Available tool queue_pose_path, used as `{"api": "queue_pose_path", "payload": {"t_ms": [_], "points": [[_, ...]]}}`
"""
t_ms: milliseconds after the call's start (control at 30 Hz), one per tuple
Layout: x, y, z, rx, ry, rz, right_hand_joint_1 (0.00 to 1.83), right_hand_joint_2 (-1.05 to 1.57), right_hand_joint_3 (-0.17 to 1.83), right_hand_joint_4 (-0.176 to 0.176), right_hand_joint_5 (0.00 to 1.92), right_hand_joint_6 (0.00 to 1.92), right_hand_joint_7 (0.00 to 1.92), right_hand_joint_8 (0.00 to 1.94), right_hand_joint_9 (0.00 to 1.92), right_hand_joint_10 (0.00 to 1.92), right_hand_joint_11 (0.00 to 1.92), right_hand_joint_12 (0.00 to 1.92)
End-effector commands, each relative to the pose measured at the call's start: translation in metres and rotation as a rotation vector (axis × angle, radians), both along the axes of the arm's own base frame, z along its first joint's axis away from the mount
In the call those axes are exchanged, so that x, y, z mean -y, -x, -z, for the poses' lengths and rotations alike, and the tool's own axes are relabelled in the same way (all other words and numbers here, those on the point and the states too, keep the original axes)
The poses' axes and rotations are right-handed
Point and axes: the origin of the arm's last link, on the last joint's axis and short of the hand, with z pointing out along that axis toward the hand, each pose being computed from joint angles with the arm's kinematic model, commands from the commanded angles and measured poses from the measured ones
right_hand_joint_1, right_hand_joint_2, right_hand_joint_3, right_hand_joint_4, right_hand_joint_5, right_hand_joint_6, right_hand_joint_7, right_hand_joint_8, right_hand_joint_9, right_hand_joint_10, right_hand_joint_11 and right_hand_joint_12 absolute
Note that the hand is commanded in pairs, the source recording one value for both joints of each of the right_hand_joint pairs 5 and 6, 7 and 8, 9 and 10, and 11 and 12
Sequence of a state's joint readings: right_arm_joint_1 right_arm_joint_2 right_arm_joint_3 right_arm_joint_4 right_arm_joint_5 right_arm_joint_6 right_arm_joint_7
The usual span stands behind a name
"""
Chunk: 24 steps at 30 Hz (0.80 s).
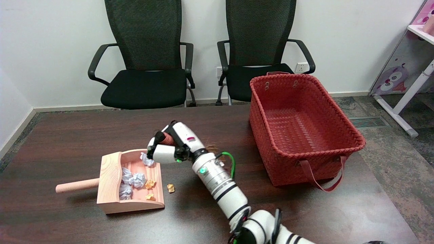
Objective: Sweep the paper ball into the dustpan.
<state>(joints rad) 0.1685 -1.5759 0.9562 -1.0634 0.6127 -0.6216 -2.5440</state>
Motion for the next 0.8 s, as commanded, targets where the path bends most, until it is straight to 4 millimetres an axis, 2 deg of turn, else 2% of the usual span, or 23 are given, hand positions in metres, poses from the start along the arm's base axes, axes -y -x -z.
{"api": "queue_pose_path", "payload": {"t_ms": [33, 333, 633, 800], "points": [[0.007, 0.032, 0.061, 0.002, -0.013, 0.108, 0.68, 1.47, 1.83, 0.009, 1.92, 1.92, 1.92, 1.92, 1.92, 1.92, 1.92, 1.92], [0.016, 0.017, 0.062, 0.174, 0.028, 0.142, 0.65, 1.43, 1.83, 0.009, 1.92, 1.92, 1.92, 1.92, 1.92, 1.92, 1.92, 1.92], [0.024, 0.003, 0.057, 0.508, 0.037, 0.135, 0.66, 1.22, 1.83, 0.006, 1.92, 1.92, 1.92, 1.92, 1.92, 1.92, 1.92, 1.92], [0.027, 0.005, 0.050, 0.713, 0.039, 0.165, 0.69, 1.08, 1.83, 0.002, 1.92, 1.92, 1.92, 1.92, 1.92, 1.92, 1.92, 1.92]]}}
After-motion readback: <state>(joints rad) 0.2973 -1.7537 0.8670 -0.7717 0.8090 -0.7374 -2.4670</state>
